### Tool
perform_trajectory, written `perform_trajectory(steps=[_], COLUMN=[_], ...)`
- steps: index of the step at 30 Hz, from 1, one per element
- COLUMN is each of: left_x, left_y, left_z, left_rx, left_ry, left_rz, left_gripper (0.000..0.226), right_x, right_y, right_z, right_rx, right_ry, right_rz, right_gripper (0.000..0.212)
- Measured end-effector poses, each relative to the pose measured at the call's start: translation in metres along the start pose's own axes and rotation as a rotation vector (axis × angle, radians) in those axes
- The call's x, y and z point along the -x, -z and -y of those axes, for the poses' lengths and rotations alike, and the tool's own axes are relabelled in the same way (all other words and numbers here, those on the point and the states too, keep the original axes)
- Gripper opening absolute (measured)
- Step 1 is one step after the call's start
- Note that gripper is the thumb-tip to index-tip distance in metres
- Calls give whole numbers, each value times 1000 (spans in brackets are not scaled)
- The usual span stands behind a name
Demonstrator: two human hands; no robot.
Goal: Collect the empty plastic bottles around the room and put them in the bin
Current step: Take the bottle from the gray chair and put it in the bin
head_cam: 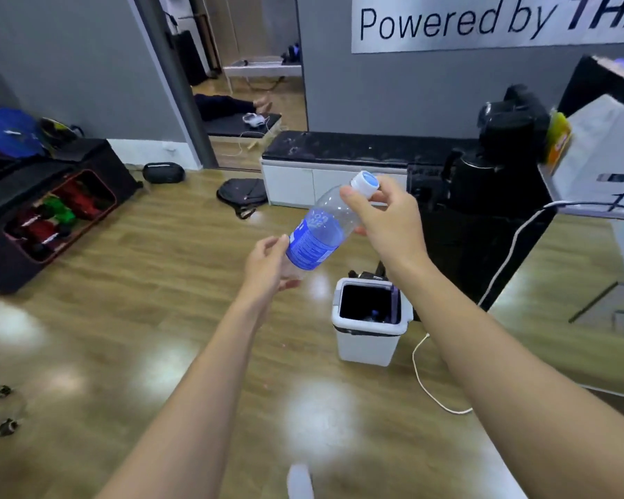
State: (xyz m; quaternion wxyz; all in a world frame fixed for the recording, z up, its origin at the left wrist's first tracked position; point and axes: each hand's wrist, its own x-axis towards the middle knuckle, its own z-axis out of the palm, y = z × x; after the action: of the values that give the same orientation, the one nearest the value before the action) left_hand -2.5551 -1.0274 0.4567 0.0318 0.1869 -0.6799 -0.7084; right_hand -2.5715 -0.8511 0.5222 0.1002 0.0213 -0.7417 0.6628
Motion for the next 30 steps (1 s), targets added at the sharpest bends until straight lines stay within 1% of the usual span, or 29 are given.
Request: perform_trajectory(steps=[2, 4, 6, 8, 11, 16, 18, 20, 22, 26, 28, 30], left_x=[-57, -105, -145, -182, -232, -299, -320, -340, -365, -402, -419, -432], left_y=[-7, -17, -28, -42, -71, -113, -125, -139, -156, -186, -196, -202], left_z=[14, 25, 34, 42, 60, 111, 134, 157, 183, 236, 275, 321], left_rx=[-17, -45, -85, -107, -157, -298, -342, -398, -455, -549, -598, -612], left_ry=[42, 108, 181, 240, 335, 464, 530, 580, 592, 527, 502, 505], left_rz=[8, 41, 101, 142, 206, 293, 309, 377, 440, 565, 650, 695], left_gripper=[33, 33, 24, 7, 16, 14, 11, 12, 15, 34, 40, 42], right_x=[-35, -66, -93, -117, -150, -199, -215, -227, -236, -242, -244, -243], right_y=[-14, -25, -32, -34, -33, -30, -33, -38, -44, -58, -68, -77], right_z=[-26, -48, -70, -91, -127, -216, -256, -297, -344, -427, -468, -512], right_rx=[26, 70, 124, 178, 263, 316, 324, 349, 369, 455, 496, 520], right_ry=[-33, -89, -146, -170, -224, -388, -481, -568, -638, -774, -848, -921], right_rz=[-38, -76, -103, -136, -196, -296, -309, -318, -326, -287, -253, -249], right_gripper=[28, 29, 26, 21, 18, 16, 14, 14, 15, 25, 25, 23])
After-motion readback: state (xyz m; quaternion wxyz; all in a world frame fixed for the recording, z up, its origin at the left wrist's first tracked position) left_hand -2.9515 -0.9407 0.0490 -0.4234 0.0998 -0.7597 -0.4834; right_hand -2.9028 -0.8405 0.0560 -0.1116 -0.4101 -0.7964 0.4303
